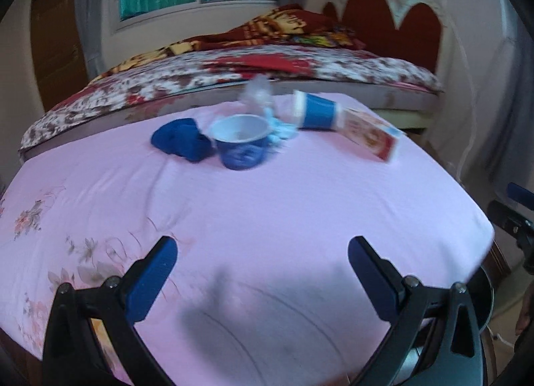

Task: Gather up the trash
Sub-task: 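Move both open tools back toward the table, then grasp the blue bowl with the left tool while the right tool grasps the milk carton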

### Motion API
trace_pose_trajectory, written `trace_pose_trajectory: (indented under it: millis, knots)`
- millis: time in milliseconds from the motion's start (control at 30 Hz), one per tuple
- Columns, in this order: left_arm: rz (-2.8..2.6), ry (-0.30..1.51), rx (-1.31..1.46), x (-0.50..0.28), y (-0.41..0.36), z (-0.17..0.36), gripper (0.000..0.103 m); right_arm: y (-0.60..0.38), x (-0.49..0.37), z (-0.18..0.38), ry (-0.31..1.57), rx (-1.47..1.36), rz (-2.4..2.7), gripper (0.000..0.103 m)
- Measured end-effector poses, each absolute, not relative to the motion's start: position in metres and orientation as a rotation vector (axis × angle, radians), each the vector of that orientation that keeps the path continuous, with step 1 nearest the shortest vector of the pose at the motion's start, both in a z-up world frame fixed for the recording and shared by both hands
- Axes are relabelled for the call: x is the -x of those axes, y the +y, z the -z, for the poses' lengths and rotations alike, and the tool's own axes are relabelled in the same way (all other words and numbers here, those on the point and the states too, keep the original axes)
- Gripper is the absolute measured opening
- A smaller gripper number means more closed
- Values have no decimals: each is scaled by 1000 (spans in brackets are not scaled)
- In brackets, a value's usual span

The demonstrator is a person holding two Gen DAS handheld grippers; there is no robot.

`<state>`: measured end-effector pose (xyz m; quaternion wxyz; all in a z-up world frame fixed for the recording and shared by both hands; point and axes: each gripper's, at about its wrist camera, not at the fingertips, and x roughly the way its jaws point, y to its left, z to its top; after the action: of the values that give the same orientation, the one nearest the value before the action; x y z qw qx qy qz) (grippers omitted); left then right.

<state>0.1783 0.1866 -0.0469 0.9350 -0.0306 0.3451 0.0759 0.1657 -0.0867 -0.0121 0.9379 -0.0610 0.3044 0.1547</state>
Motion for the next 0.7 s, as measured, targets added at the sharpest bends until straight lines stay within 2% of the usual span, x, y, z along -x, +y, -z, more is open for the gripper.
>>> trace_pose_trajectory:
  millis: [367,533,700]
  knots:
    - [-195,724,104,-262,225,61,102,-41,-271,25,682,158,-321,103]
    - [-189,746,99,-298,224,67,102,-26,-317,39,732,175,-325,93]
    - [-179,778,106,-326,231,76,102,-13,-354,49,763,192,-324,92]
